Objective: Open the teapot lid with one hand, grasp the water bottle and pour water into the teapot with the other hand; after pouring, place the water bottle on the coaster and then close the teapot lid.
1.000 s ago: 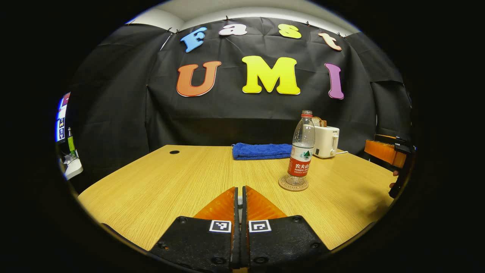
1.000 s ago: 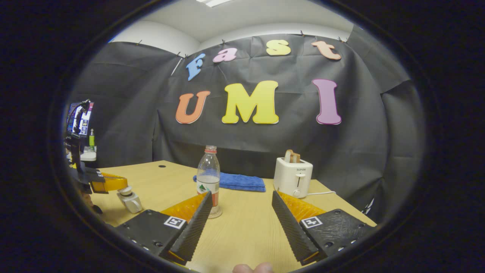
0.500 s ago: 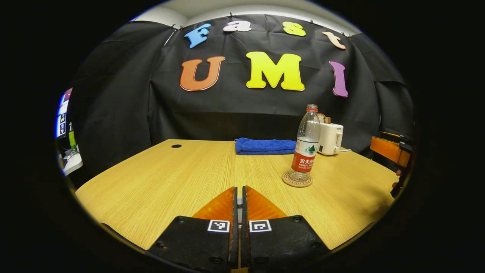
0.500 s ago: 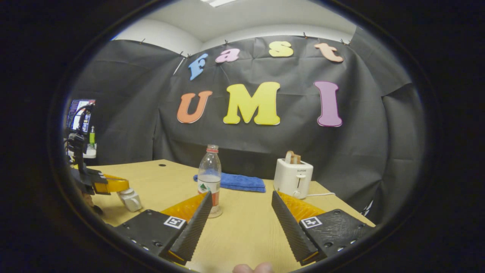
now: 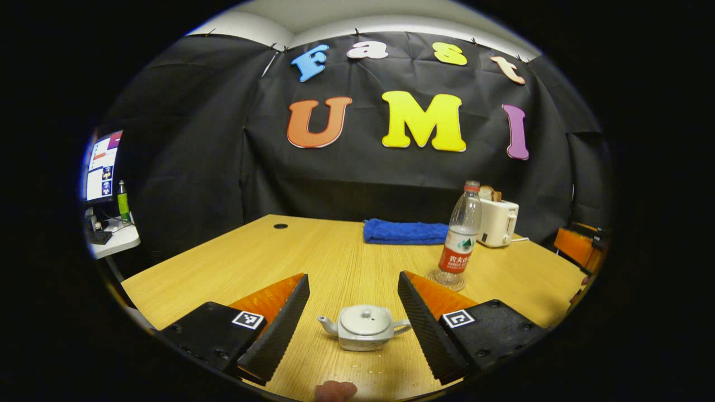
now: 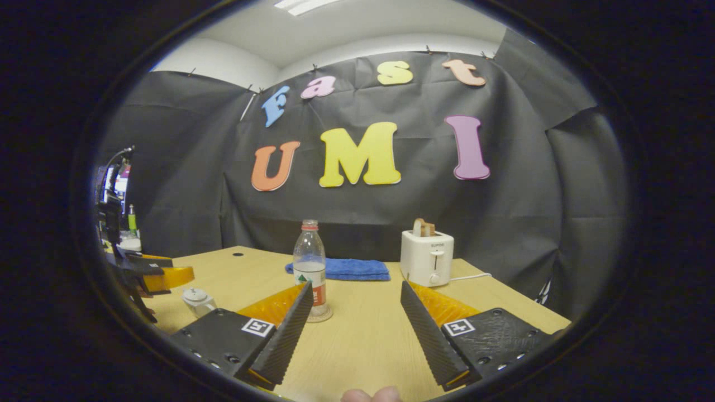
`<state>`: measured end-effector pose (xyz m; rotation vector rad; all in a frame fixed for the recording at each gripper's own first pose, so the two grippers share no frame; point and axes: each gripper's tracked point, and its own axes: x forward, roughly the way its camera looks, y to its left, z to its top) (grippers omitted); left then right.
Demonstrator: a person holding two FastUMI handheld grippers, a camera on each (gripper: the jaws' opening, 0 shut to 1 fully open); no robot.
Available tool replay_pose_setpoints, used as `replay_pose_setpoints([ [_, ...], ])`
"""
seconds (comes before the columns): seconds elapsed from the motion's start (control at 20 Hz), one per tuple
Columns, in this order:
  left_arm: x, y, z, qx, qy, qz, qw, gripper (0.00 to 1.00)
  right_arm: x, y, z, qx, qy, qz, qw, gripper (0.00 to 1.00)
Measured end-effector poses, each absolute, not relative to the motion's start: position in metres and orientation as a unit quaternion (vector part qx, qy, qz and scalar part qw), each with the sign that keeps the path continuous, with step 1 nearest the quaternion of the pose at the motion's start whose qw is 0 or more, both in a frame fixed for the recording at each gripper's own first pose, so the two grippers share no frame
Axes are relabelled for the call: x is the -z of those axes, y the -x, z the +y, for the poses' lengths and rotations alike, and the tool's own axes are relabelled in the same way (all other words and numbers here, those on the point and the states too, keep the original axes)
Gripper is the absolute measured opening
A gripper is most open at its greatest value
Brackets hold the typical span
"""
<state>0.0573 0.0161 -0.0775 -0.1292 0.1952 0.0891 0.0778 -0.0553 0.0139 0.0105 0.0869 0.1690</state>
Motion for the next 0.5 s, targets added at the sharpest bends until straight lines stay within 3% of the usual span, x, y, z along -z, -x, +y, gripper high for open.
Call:
replay_pose_setpoints([
  [0.25, 0.001, -0.037, -0.004, -0.054, 0.051, 0.016, 0.997, 0.99, -0.038, -0.054, -0.062, -0.046, -0.030, 0.018, 0.998, 0.94],
  [0.5, -0.029, -0.012, -0.030, -0.042, 0.040, -0.032, 0.998, 0.98, -0.064, -0.018, -0.057, -0.040, 0.004, -0.014, 0.999, 0.95],
])
